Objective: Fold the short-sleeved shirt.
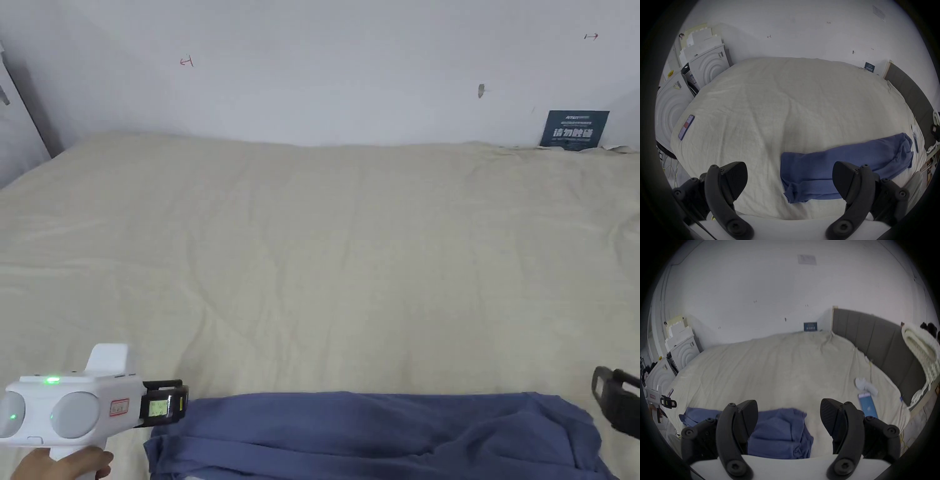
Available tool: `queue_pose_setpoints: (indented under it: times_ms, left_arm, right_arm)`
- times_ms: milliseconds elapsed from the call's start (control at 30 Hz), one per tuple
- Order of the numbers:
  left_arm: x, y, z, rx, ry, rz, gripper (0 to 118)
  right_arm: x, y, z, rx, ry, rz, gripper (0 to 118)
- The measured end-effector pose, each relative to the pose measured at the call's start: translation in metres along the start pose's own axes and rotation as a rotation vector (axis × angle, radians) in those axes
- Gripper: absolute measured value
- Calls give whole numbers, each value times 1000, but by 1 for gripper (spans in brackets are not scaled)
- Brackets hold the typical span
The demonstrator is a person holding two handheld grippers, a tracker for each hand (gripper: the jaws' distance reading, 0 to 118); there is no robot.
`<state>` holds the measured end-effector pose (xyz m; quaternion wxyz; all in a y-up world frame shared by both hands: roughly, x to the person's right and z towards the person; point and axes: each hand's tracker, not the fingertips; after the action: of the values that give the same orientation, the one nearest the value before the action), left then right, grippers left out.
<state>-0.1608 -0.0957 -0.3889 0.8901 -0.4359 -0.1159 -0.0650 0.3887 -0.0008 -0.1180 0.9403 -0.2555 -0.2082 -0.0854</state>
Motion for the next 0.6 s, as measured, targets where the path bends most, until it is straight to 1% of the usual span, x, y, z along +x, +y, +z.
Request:
queue_pose_setpoints:
  times_ms: [33,67,100,133,167,200,233,267,300,367,433,467,500,533,567,600]
  left_arm:
    - [-2,1,-1,-2,4,3,110]
    - [-5,1,-2,-5,9,6,110]
    - [-7,1,-4,-7,14,6,110]
    - [-10,0,-7,-13,16,5,110]
    - [-12,0,-10,-20,15,4,110]
    - [-14,-2,-14,-30,13,6,110]
    - [-17,-3,-18,-46,7,9,110]
    - [-19,-5,-24,-63,1,14,110]
    - [-21,-6,-29,-80,-3,19,110]
    - [-25,-10,-41,-114,-16,36,110]
    - [-28,-14,-52,-156,-41,70,109]
    - [-29,-17,-57,-188,-56,88,104]
    - [-29,-18,-59,-205,-66,106,94]
    - [-29,-20,-63,-200,-74,113,79]
    - [-29,-21,-64,-198,-83,121,50]
    - [-28,-22,-66,-197,-86,121,32]
  right_arm:
    - [-2,4,4,37,-4,6,75]
    - [-2,9,6,63,-9,11,58]
    - [-4,12,8,82,-9,14,37]
    - [-6,16,10,96,-17,16,13]
    - [-8,18,12,112,-25,17,6]
    - [-8,20,11,122,-24,17,2]
    - [-7,22,11,131,-26,23,1]
    - [-7,23,11,137,2,16,1]
    - [-7,24,11,132,7,8,1]
    - [-1,23,5,144,-2,-4,1]
    - [-3,23,5,138,-5,6,1]
    - [0,22,1,138,-2,2,1]
    - [1,21,1,134,7,-5,1]
    - [2,20,0,130,14,-10,1]
    - [2,19,-2,125,16,-13,1]
    - [3,17,-5,118,16,-13,1]
